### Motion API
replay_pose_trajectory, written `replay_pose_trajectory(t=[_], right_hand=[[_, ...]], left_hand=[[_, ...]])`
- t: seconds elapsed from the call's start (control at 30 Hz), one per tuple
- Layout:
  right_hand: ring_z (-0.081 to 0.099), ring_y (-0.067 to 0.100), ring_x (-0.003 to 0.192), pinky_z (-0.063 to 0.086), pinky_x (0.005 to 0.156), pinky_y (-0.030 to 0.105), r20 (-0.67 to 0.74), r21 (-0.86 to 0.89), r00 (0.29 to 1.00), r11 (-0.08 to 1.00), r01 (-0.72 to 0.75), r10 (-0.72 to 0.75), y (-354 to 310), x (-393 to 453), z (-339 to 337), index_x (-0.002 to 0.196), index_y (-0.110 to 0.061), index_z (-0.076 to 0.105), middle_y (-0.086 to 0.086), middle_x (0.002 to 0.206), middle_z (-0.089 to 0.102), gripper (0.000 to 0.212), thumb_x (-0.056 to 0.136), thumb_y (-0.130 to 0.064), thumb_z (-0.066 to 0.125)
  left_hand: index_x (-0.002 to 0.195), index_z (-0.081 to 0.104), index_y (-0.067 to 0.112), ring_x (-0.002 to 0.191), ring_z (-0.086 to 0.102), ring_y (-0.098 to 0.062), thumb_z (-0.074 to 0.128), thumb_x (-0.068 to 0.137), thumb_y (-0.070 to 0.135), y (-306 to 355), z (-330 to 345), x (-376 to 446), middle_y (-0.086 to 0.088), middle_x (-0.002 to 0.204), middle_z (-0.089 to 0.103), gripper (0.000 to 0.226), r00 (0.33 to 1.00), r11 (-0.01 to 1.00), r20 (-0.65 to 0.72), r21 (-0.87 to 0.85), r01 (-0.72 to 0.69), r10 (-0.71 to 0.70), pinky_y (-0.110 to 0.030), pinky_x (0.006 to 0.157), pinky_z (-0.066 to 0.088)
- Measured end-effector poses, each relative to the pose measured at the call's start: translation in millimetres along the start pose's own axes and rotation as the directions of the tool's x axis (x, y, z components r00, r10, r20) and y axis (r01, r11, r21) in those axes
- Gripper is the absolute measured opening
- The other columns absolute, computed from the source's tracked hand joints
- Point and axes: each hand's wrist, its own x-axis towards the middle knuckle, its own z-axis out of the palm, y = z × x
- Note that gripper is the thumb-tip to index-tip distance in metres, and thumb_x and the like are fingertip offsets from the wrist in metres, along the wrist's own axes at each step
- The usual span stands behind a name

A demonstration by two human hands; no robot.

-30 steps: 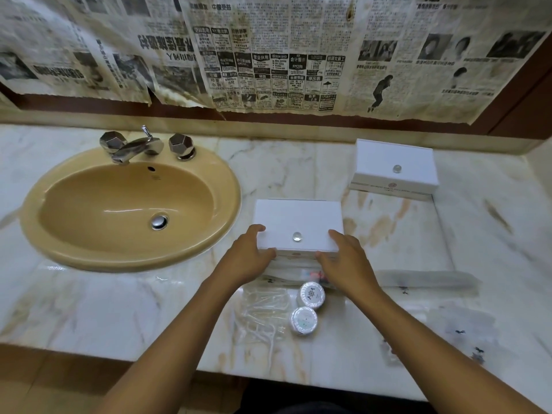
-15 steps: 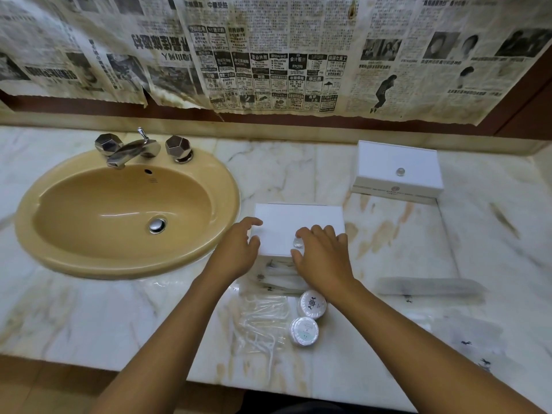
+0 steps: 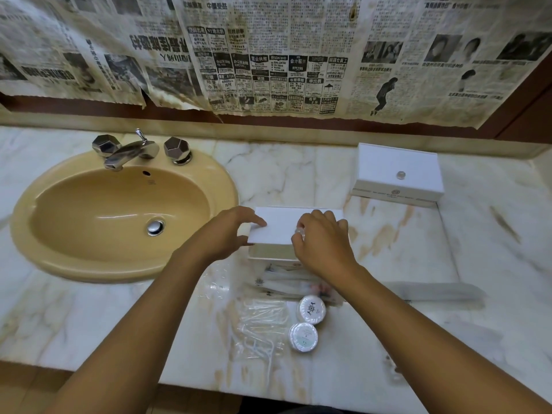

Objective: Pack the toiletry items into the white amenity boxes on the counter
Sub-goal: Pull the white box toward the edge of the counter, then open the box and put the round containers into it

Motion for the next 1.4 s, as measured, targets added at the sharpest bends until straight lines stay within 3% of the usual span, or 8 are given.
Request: replay_pose_trajectory(t=[0.23,0.37,0.53,0.63,0.77,0.93,1.23,1.4], right_hand=[[0.05,0.025,0.101,0.022,0.079,0.031,-0.345,0.134,0.937,0.984,0.113,-0.061,-4.6,-7.1,-17.1,0.111,-0.018,0.065,0.002,0.105,0.057,0.03,0.086,-0.027,0.05],[0.051,0.021,0.102,0.031,0.084,0.031,-0.31,0.243,0.947,0.955,0.167,-0.087,-10.0,-21.0,-20.9,0.108,-0.017,0.066,-0.001,0.104,0.058,0.029,0.085,-0.028,0.052],[0.05,0.013,0.107,0.039,0.094,0.027,-0.148,0.358,0.985,0.924,0.135,-0.087,-4.5,-36.2,-14.3,0.115,-0.019,0.062,-0.005,0.109,0.055,0.024,0.092,-0.024,0.057],[0.05,0.011,0.108,0.042,0.094,0.028,-0.091,0.385,0.994,0.918,0.097,-0.067,-2.2,-41.2,-11.5,0.117,-0.022,0.061,-0.008,0.112,0.054,0.025,0.093,-0.027,0.056],[0.049,0.01,0.109,0.041,0.094,0.027,-0.056,0.38,0.997,0.922,0.075,-0.058,-0.9,-42.9,-12.6,0.119,-0.023,0.059,-0.008,0.114,0.054,0.027,0.093,-0.028,0.054],[0.05,0.009,0.104,0.041,0.088,0.024,-0.01,0.371,0.998,0.927,0.061,-0.061,2.3,-46.8,-17.5,0.122,-0.025,0.057,-0.008,0.111,0.054,0.028,0.095,-0.03,0.052],[0.049,0.01,0.092,0.039,0.074,0.025,0.178,0.232,0.97,0.965,0.122,-0.166,-0.3,-60.9,-17.8,0.12,-0.028,0.056,-0.011,0.102,0.05,0.027,0.095,-0.033,0.048],[0.055,0.015,0.103,0.045,0.083,0.028,0.267,0.185,0.945,0.972,0.143,-0.19,-2.3,-74.7,-13.6,0.121,-0.028,0.055,-0.008,0.114,0.055,0.029,0.093,-0.035,0.05]], left_hand=[[0.11,0.074,0.028,0.106,0.061,-0.001,0.063,0.096,0.02,5.2,-9.3,6.6,0.016,0.114,0.069,0.02,0.988,0.963,-0.149,-0.27,-0.007,-0.035,-0.017,0.09,0.046],[0.102,0.072,0.029,0.092,0.063,0.003,0.058,0.098,0.02,12.1,-11.7,19.2,0.014,0.097,0.071,0.017,0.973,0.94,-0.213,-0.341,0.005,-0.082,-0.005,0.074,0.042],[0.084,0.064,0.019,0.074,0.06,-0.016,0.059,0.097,0.026,17.8,-8.3,41.4,0.008,0.078,0.064,0.016,0.917,0.914,-0.332,-0.399,0.074,-0.22,-0.027,0.066,0.043],[0.098,0.068,0.017,0.077,0.063,-0.014,0.056,0.097,0.02,23.4,-5.1,47.7,0.005,0.084,0.066,0.012,0.895,0.906,-0.356,-0.409,0.11,-0.27,-0.021,0.063,0.043],[0.118,0.067,0.016,0.091,0.066,-0.019,0.05,0.096,0.009,30.7,2.2,45.7,-0.003,0.105,0.07,0.029,0.905,0.903,-0.325,-0.409,0.128,-0.275,-0.023,0.07,0.043],[0.146,0.041,0.018,0.101,0.054,-0.014,0.051,0.099,0.01,23.4,15.5,31.7,-0.008,0.132,0.056,0.049,0.905,0.884,-0.271,-0.426,0.193,-0.329,-0.023,0.08,0.04],[0.135,0.044,0.028,0.127,0.047,-0.016,0.048,0.1,0.008,10.2,44.7,9.3,-0.009,0.139,0.051,0.041,0.929,0.857,-0.121,-0.442,0.266,-0.351,-0.029,0.068,0.044],[0.137,0.044,0.028,0.131,0.045,-0.012,0.049,0.1,0.007,8.4,47.3,4.5,-0.007,0.138,0.052,0.043,0.923,0.842,-0.123,-0.466,0.27,-0.364,-0.031,0.074,0.046]])
